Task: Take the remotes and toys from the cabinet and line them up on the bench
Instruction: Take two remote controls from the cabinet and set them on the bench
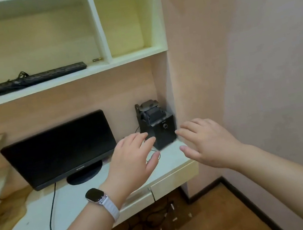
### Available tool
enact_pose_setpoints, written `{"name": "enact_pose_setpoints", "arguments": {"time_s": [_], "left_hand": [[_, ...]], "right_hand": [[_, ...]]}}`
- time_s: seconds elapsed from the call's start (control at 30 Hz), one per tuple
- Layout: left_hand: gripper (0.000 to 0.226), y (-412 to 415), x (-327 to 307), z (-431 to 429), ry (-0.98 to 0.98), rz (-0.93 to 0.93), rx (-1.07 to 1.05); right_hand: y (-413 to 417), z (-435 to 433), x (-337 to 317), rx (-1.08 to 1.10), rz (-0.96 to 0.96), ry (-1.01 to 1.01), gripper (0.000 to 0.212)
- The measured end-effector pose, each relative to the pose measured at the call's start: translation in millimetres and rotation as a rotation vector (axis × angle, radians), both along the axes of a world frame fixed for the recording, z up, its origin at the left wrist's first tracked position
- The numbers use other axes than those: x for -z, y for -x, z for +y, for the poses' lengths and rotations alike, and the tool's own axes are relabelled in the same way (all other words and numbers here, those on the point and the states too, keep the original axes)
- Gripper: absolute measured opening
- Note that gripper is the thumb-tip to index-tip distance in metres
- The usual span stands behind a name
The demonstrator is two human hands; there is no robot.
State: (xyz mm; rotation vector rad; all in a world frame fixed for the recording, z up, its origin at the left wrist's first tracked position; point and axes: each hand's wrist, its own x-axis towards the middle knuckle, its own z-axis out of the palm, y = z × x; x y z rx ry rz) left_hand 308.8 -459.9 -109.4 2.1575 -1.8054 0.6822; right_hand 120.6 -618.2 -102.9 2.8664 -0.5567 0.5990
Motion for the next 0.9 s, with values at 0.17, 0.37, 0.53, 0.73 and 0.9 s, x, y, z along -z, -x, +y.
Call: {"name": "enact_pose_setpoints", "arguments": {"time_s": [0.17, 0.37, 0.53, 0.73, 0.9], "left_hand": [[0.041, -70, -11, -51, 0.086, -0.033, 0.057], [0.037, -164, -48, -108, 0.209, -0.080, 0.108], [0.043, -224, -82, -156, 0.213, -0.074, 0.134], [0.044, -253, -142, -212, 0.331, -0.071, 0.171], [0.047, -255, -200, -252, 0.435, -0.053, 0.193]], "right_hand": [[-61, -42, -21, 0.017, -0.061, 0.049, 0.049], [-140, -98, -59, 0.043, -0.077, 0.114, 0.049], [-189, -141, -86, 0.103, -0.106, 0.127, 0.048], [-228, -195, -137, 0.131, -0.182, 0.163, 0.053], [-249, -236, -198, 0.089, -0.290, 0.178, 0.059]]}}
